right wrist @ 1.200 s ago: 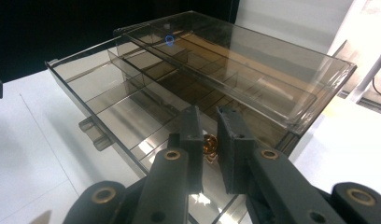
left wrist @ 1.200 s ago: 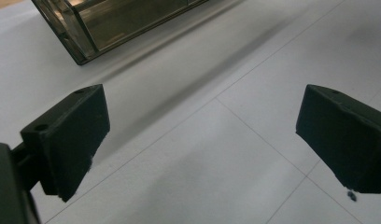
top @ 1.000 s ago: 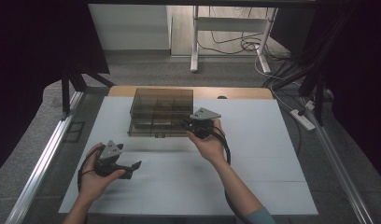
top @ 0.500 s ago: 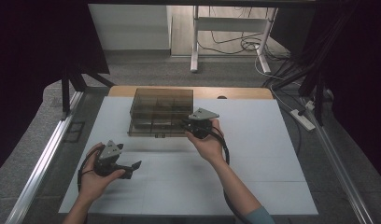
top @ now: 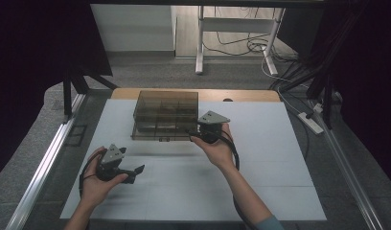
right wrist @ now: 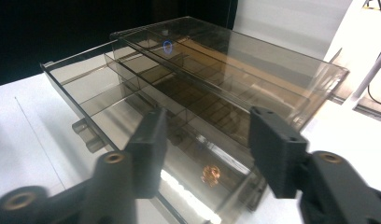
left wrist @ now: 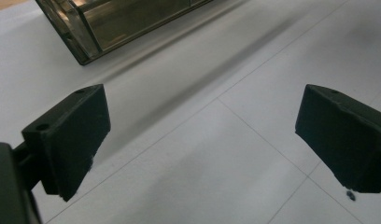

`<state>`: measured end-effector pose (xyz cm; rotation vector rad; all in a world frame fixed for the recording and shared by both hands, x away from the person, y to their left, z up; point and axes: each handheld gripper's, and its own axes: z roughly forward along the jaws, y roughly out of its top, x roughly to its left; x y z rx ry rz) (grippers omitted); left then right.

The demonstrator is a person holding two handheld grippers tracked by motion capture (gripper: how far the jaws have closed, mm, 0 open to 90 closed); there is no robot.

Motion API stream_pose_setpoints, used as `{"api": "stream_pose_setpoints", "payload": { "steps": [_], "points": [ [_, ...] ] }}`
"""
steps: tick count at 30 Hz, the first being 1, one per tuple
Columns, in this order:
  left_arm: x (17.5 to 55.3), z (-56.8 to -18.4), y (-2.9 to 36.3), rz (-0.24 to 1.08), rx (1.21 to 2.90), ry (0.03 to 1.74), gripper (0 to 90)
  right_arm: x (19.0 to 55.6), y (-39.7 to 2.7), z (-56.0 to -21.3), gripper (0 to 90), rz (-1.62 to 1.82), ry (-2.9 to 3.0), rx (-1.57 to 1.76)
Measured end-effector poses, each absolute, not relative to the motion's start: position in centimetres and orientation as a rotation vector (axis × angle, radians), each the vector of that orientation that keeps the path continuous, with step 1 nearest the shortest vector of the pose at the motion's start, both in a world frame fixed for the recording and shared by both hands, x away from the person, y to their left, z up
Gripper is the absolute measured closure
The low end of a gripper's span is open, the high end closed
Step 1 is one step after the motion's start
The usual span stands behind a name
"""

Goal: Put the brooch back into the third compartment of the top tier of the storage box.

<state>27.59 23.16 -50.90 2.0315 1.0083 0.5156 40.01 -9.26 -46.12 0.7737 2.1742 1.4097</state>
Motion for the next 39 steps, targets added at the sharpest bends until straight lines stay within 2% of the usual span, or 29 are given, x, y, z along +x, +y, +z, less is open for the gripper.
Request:
{"api": "stream_pose_setpoints", "payload": {
  "steps": [4, 11, 28, 39],
  "points": [
    [27.6, -50.9, 23.1, 0.518, 2.035, 1.009, 4.1, 39.7, -10.8, -46.0, 25.7, 1.443, 2.161, 0.799],
    [27.6, -51.0, 22.9, 0.522, 2.038, 1.007, 4.6, 38.7, -14.1, -46.5, 18.4, 1.455, 2.160, 0.826],
    [27.7, -51.1, 23.0, 0.516, 2.031, 1.006, 4.6, 34.1, -23.1, -49.3, 15.6, 1.385, 2.112, 0.938],
    [27.7, -50.9, 22.9, 0.526, 2.029, 1.004, 4.8, 32.6, -24.8, -50.4, 14.6, 1.373, 2.097, 0.986]
  ]
}}
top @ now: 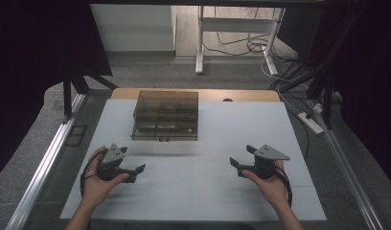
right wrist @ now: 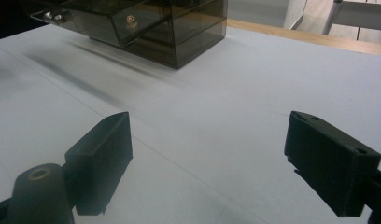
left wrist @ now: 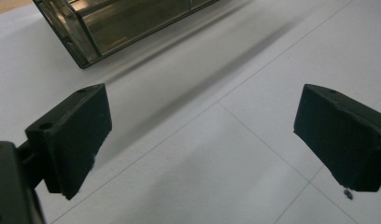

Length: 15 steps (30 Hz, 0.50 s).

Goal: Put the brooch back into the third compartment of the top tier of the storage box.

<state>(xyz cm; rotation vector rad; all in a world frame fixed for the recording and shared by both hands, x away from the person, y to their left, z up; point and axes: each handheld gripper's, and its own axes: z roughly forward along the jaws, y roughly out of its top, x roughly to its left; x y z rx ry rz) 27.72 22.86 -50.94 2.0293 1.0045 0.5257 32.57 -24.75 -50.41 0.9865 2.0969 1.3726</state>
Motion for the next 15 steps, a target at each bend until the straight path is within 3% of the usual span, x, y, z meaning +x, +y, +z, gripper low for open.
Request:
{"api": "stream_pose_setpoints", "payload": {
  "steps": [15],
  "points": [
    [27.67, -50.90, 23.09, 0.532, 2.025, 1.009, 4.9, 32.26, -25.37, -50.36, 14.4, 1.386, 2.079, 0.999]
  ]
}}
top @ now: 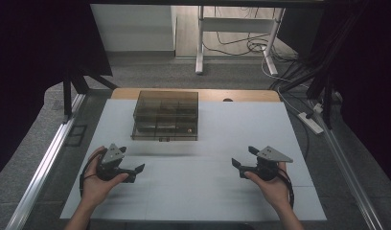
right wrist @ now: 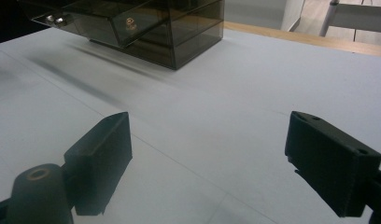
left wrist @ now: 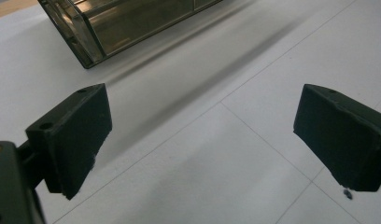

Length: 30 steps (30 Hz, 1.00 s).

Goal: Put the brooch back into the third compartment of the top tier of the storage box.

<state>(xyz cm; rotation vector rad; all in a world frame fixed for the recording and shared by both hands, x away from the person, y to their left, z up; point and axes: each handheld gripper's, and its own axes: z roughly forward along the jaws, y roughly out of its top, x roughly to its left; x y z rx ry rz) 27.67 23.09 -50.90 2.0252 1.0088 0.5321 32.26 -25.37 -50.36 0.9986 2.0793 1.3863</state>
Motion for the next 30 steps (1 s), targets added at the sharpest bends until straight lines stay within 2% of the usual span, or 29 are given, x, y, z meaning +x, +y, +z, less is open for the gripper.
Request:
{"api": "stream_pose_setpoints", "payload": {
  "steps": [30],
  "points": [
    [27.54, -50.86, 23.32, 0.541, 2.013, 1.021, 5.3, 32.74, -25.82, -50.34, 14.3, 1.394, 2.056, 1.008]
  ]
}}
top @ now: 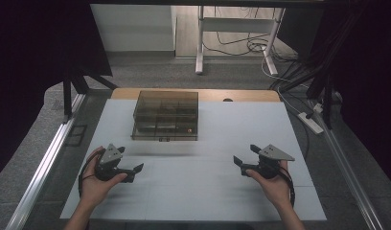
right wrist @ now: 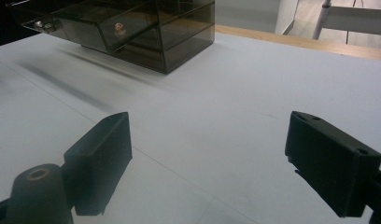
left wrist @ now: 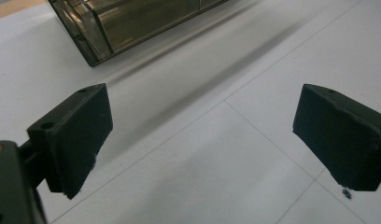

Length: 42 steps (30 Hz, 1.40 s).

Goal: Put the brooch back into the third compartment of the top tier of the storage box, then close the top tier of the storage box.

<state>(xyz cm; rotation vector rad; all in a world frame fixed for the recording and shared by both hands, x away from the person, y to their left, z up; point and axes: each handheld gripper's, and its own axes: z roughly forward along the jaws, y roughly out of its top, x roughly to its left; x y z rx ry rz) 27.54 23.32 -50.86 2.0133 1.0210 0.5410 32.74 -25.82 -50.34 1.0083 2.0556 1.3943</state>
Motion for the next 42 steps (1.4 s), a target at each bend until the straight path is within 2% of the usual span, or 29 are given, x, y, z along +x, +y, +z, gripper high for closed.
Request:
{"api": "stream_pose_setpoints", "payload": {
  "steps": [15, 30, 42],
  "points": [
    [27.4, -50.7, 23.1, 0.554, 2.006, 1.024, 6.4, 32.5, -26.3, -50.5, 14.3, 1.397, 2.042, 1.016],
    [27.3, -50.8, 23.0, 0.563, 1.965, 1.041, 15.7, 32.6, -26.5, -51.2, 14.3, 1.413, 2.035, 0.975],
    [27.3, -50.7, 22.5, 0.577, 1.973, 1.028, 19.3, 32.3, -26.8, -51.2, 14.3, 1.424, 2.053, 0.963]
  ]
}}
